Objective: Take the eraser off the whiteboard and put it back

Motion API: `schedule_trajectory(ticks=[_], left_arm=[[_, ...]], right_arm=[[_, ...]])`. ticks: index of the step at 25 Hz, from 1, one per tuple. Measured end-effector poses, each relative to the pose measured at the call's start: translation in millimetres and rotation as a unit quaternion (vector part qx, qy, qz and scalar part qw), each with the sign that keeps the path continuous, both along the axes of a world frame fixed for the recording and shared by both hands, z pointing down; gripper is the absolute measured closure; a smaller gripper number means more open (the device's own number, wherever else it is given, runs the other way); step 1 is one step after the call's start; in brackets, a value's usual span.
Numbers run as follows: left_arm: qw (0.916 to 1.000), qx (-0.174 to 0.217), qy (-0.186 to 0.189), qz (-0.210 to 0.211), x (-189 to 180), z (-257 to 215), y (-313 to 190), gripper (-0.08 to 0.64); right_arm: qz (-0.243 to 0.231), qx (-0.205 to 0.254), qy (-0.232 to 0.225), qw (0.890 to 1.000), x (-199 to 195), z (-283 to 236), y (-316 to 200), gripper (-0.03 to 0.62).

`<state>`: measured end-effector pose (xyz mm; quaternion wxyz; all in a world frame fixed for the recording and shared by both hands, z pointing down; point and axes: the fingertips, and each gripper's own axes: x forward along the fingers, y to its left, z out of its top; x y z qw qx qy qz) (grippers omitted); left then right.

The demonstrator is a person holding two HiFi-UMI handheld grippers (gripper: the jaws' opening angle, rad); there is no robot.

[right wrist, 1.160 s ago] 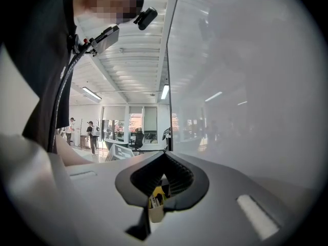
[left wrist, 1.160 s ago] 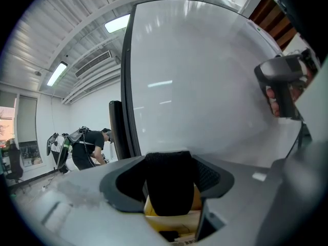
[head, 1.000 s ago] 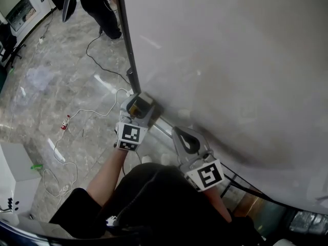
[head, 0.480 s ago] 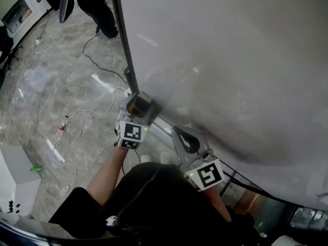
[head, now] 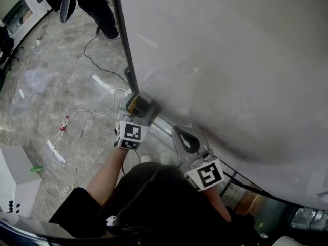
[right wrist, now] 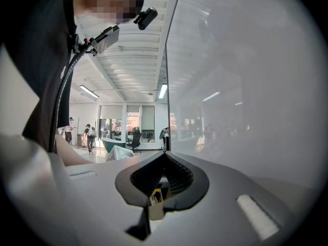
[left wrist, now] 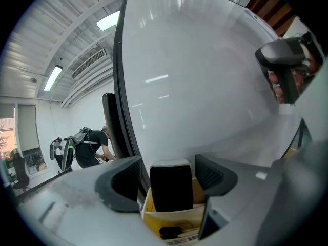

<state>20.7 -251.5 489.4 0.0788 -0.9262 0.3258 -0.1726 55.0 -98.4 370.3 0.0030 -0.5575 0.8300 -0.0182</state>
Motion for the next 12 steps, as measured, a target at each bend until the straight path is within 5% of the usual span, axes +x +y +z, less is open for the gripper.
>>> schedule_trajectory(ticks=[12], left_arm=[[0.9988,0.026,0.041,-0.01,-9.9,-48.1,12.2,0.264]], right_arm=[[0.003,0.009,-0.006,1.0,4.2,-6.5,-2.9,0.583]])
